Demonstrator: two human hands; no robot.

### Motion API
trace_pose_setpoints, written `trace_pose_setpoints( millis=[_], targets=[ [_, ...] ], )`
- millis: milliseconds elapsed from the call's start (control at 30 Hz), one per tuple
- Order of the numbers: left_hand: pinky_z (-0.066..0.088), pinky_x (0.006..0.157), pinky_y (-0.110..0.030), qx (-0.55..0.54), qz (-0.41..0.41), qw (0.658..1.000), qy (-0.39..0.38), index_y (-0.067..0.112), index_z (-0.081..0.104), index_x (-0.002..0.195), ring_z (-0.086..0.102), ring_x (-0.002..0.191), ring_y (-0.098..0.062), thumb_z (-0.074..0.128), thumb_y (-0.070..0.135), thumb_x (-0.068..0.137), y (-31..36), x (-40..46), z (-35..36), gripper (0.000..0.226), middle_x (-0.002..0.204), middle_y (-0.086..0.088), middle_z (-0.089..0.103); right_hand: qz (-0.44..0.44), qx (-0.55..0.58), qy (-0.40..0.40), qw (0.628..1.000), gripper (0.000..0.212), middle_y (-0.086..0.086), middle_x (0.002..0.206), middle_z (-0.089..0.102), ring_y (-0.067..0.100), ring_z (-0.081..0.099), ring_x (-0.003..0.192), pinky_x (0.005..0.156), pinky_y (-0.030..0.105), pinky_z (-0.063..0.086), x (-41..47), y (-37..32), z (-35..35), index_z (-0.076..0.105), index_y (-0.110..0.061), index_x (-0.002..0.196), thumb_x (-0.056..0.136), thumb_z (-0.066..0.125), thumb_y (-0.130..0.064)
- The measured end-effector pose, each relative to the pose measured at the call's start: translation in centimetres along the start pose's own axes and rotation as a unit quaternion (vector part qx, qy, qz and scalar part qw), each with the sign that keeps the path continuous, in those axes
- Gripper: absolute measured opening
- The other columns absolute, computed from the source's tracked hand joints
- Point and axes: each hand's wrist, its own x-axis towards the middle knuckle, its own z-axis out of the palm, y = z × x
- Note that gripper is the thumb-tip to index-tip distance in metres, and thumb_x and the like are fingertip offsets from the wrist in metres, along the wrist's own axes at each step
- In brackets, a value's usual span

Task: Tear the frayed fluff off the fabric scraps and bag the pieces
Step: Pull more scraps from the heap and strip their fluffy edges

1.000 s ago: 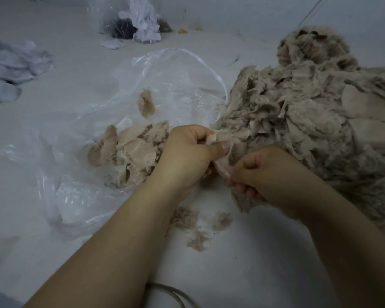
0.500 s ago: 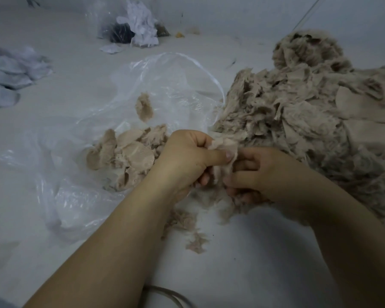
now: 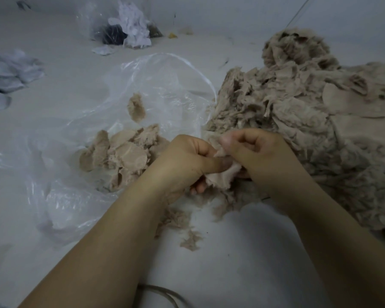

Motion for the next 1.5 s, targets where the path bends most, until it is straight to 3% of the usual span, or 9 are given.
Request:
trace_pose_setpoints(
  millis=[100,333,467,600,800,900,1067,1367,1500],
  targets=[
    [0.036,0.038,-0.023,0.016,-0.009,1.0,-0.007,-0.003,0.071,0.078,0.044,0.034,-0.018,0.081,0.013,0.077,0.0,-0.1,0.1,0.019,0.08,-0.038,0.061,-0.05,-0.048,0.006,0.998,0.004,0.002,0.072,0.074,0.008,0.068,0.064,0.059,0.017,0.053,0.0,0.2,0.0,0.075,-0.017,0.08,0.08,0.079,-0.017],
    [0.027,0.033,-0.015,-0.017,-0.018,1.0,-0.014,-0.015,0.062,0.086,0.037,0.026,-0.014,0.079,0.012,0.079,0.0,-0.1,-0.4,0.034,0.054,-0.017,0.052,-0.044,-0.103,0.082,0.99,0.038,0.02,0.066,0.065,0.023,0.055,0.052,0.052,0.034,0.049,0.4,0.8,-0.2,0.068,-0.002,0.076,0.094,0.062,-0.035],
    [0.027,0.033,-0.014,0.014,-0.013,1.0,-0.025,0.001,0.072,0.076,0.039,0.028,-0.014,0.08,0.016,0.079,0.2,-0.3,-0.4,0.017,0.058,-0.027,0.053,-0.07,-0.061,-0.018,0.995,0.006,-0.004,0.08,0.076,0.005,0.07,0.073,0.064,0.017,0.055,0.1,0.5,0.3,0.077,-0.02,0.089,0.084,0.075,-0.023],
    [0.026,0.033,-0.013,-0.009,-0.023,0.998,-0.059,0.0,0.07,0.077,0.038,0.025,-0.012,0.082,0.017,0.072,0.2,-0.4,-0.6,0.021,0.048,-0.011,0.049,-0.083,-0.095,0.044,0.991,0.007,-0.006,0.067,0.073,0.001,0.065,0.058,0.055,0.014,0.049,0.5,0.9,-0.2,0.077,-0.017,0.077,0.083,0.077,-0.02],
    [0.023,0.035,-0.013,-0.025,-0.024,0.999,-0.022,0.002,0.067,0.066,0.032,0.025,-0.015,0.08,0.016,0.077,0.2,-0.3,-0.8,0.022,0.045,-0.011,0.047,-0.037,-0.129,0.12,0.984,0.026,0.009,0.062,0.07,0.02,0.063,0.052,0.049,0.032,0.052,0.7,1.1,-0.1,0.072,-0.015,0.075,0.092,0.066,-0.034],
    [0.022,0.036,-0.013,-0.079,0.002,0.997,0.026,0.016,0.06,0.052,0.026,0.026,-0.014,0.071,0.018,0.088,0.0,0.0,-0.7,0.038,0.04,-0.006,0.043,0.056,0.025,0.0,0.998,0.042,0.006,0.07,0.074,0.018,0.071,0.059,0.047,0.024,0.051,0.2,0.2,0.0,0.074,-0.015,0.079,0.085,0.063,-0.055],
    [0.022,0.035,-0.013,-0.076,0.033,0.994,0.078,0.007,0.055,0.069,0.027,0.026,-0.014,0.067,0.021,0.093,0.0,0.0,0.0,0.03,0.04,-0.007,0.043,0.077,0.077,-0.106,0.988,0.004,0.011,0.073,0.074,0.007,0.063,0.055,0.049,0.016,0.05,-0.2,0.2,0.2,0.074,-0.011,0.078,0.082,0.076,-0.012],
    [0.024,0.036,-0.015,-0.058,0.023,0.994,0.087,0.01,0.057,0.075,0.031,0.027,-0.015,0.066,0.015,0.093,0.0,0.1,-0.8,0.021,0.041,-0.005,0.047,0.118,0.157,-0.085,0.977,0.01,0.011,0.085,0.076,0.018,0.074,0.078,0.06,0.022,0.057,0.2,0.2,0.5,0.072,-0.011,0.094,0.094,0.062,-0.011],
    [0.029,0.036,-0.018,-0.122,0.019,0.981,0.152,0.008,0.06,0.086,0.038,0.029,-0.016,0.063,0.018,0.095,0.1,0.4,-0.5,0.015,0.045,-0.005,0.052,0.099,0.046,-0.058,0.992,0.008,0.006,0.065,0.073,0.009,0.066,0.053,0.048,0.017,0.051,0.3,0.9,0.8,0.069,-0.008,0.085,0.091,0.065,-0.003]
  ],
)
